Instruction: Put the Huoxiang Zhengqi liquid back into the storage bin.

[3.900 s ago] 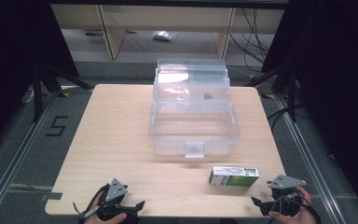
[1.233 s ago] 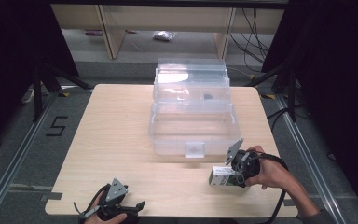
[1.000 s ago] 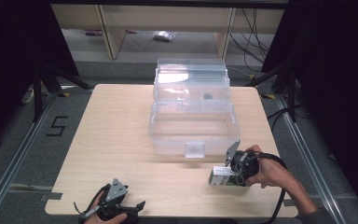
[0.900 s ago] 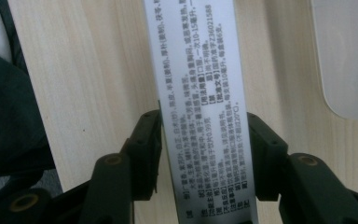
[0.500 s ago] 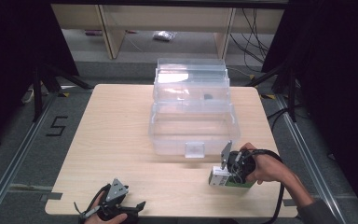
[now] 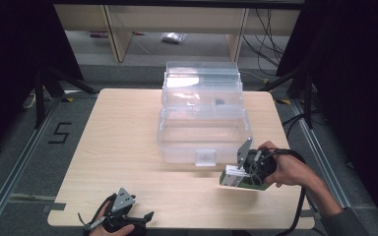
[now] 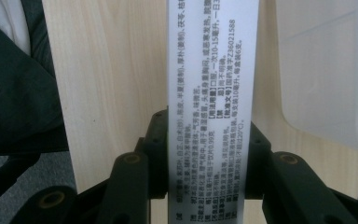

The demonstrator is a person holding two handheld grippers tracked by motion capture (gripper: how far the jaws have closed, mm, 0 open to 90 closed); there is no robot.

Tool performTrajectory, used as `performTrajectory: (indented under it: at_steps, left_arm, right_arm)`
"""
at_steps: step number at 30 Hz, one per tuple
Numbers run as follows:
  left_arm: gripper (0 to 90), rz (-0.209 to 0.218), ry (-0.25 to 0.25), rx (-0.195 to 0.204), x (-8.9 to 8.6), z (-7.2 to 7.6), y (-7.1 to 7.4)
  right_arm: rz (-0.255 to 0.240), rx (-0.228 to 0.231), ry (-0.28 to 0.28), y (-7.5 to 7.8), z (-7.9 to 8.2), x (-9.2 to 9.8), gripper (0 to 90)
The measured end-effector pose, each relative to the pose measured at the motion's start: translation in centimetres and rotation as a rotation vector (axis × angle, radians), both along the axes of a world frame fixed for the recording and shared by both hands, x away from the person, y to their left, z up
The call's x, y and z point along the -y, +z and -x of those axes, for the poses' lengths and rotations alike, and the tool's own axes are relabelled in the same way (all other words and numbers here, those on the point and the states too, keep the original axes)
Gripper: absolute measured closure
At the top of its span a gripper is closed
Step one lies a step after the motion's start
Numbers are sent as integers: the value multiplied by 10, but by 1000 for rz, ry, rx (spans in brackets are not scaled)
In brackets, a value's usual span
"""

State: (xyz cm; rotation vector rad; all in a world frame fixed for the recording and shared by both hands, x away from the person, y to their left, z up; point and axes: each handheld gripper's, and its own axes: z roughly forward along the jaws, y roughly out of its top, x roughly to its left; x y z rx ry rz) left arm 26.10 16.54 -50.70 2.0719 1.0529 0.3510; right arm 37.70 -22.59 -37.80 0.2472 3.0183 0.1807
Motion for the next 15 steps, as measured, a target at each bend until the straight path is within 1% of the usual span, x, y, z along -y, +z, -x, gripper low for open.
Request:
performTrajectory:
  at_steps: [3, 4, 5, 6, 7, 8, 9, 10, 11, 12, 13, 14, 15]
  left_arm:
    - [151, 2, 2, -1, 0, 0, 0]
    - [151, 2, 1, -1, 0, 0, 0]
    - [151, 1, -11, -6, 0, 0, 1]
    - [151, 2, -11, -8, 0, 0, 1]
    - [151, 2, -10, -6, 0, 0, 1]
    - [151, 3, -2, -3, 0, 0, 0]
    - [151, 0, -4, 1, 0, 0, 0]
    - [151, 0, -4, 1, 0, 0, 0]
    - [151, -1, -3, 0, 0, -1, 0]
    - [151, -1, -3, 0, 0, 0, 0]
    - [151, -1, -4, 1, 0, -1, 0]
    - [151, 0, 1, -3, 0, 0, 0]
    - [151, -1, 0, -2, 0, 0, 0]
  right_arm:
    - [-10, 1, 10, 6, -2, 0, 640]
    - [-13, 7, 37, 8, -4, -1, 640]
    - [-27, -1, 34, 10, -5, -2, 640]
    - [-32, -1, 32, 13, -6, -2, 640]
    - [-23, -1, 6, 15, -6, -2, 640]
    - [-27, -1, 20, 17, -8, -3, 640]
    - [-35, 3, 3, 22, -9, -5, 640]
    - [-35, 3, 3, 22, -9, -5, 640]
    - [-43, 4, 7, 24, -11, -5, 640]
    - [-46, 12, 41, 25, -14, -6, 640]
    - [-44, 10, 13, 28, -13, -7, 640]
    - [-33, 26, 55, 30, -17, -8, 640]
    - [-44, 16, 10, 33, -15, -10, 641]
